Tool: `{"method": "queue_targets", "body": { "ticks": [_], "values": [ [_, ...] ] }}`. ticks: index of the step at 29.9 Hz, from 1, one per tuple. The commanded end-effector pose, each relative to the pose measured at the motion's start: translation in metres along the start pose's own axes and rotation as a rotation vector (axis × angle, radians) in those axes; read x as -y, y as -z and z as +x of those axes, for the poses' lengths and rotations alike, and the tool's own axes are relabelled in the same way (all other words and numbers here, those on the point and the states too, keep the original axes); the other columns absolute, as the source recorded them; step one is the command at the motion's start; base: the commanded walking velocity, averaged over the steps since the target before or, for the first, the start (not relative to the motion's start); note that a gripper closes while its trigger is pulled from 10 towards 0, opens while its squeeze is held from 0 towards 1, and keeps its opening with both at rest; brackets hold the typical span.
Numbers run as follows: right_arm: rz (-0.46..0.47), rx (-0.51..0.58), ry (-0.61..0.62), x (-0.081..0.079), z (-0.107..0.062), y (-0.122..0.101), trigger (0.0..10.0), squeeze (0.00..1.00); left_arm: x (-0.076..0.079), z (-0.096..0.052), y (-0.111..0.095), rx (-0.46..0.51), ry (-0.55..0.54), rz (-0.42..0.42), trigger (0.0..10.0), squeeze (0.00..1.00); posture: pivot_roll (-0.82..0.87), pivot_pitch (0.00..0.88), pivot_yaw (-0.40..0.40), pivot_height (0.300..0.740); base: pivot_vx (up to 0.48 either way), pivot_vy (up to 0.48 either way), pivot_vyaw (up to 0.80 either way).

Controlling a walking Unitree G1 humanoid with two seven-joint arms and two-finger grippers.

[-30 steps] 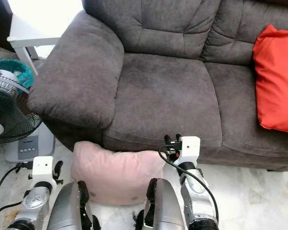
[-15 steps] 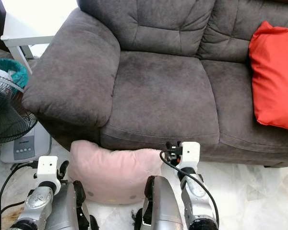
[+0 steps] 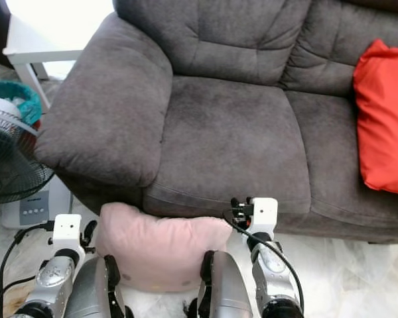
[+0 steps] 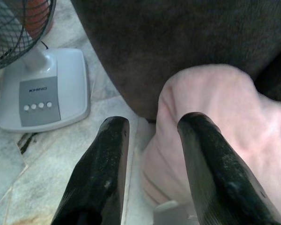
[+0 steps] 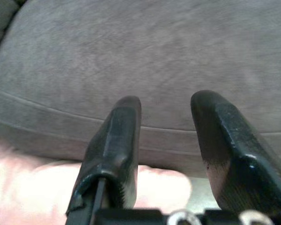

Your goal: Move the pillow to the sofa from floor

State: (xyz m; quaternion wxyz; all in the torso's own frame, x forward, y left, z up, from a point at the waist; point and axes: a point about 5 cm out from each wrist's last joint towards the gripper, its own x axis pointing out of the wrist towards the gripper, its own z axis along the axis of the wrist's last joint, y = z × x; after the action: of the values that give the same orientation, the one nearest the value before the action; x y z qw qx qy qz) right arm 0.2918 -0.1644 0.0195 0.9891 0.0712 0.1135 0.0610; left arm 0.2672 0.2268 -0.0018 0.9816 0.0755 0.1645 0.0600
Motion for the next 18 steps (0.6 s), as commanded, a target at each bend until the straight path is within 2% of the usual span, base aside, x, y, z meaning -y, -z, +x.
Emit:
{"method": "queue_targets", "body": {
  "ticks": [1, 5, 18],
  "values": [
    [0.004, -0.03, 0.042, 0.011, -0.005, 0.007, 10.0, 0.0, 0.009, -0.003, 0.007, -0.025, 0.038, 0.005, 10.0, 0.0, 0.12, 0.151, -0.157, 0.531, 0.0, 0.0, 0.0],
    [0.008, -0.054, 0.045, 0.011, -0.005, 0.012, 10.0, 0.0, 0.012, -0.006, 0.011, -0.041, 0.062, 0.011, 10.0, 0.0, 0.12, 0.152, -0.159, 0.531, 0.0, 0.0, 0.0],
    [0.015, -0.076, 0.055, 0.019, -0.009, 0.018, 10.0, 0.0, 0.014, -0.006, 0.01, -0.036, 0.078, 0.023, 10.0, 0.0, 0.12, 0.153, -0.156, 0.531, 0.365, 0.0, 0.0]
  ]
}}
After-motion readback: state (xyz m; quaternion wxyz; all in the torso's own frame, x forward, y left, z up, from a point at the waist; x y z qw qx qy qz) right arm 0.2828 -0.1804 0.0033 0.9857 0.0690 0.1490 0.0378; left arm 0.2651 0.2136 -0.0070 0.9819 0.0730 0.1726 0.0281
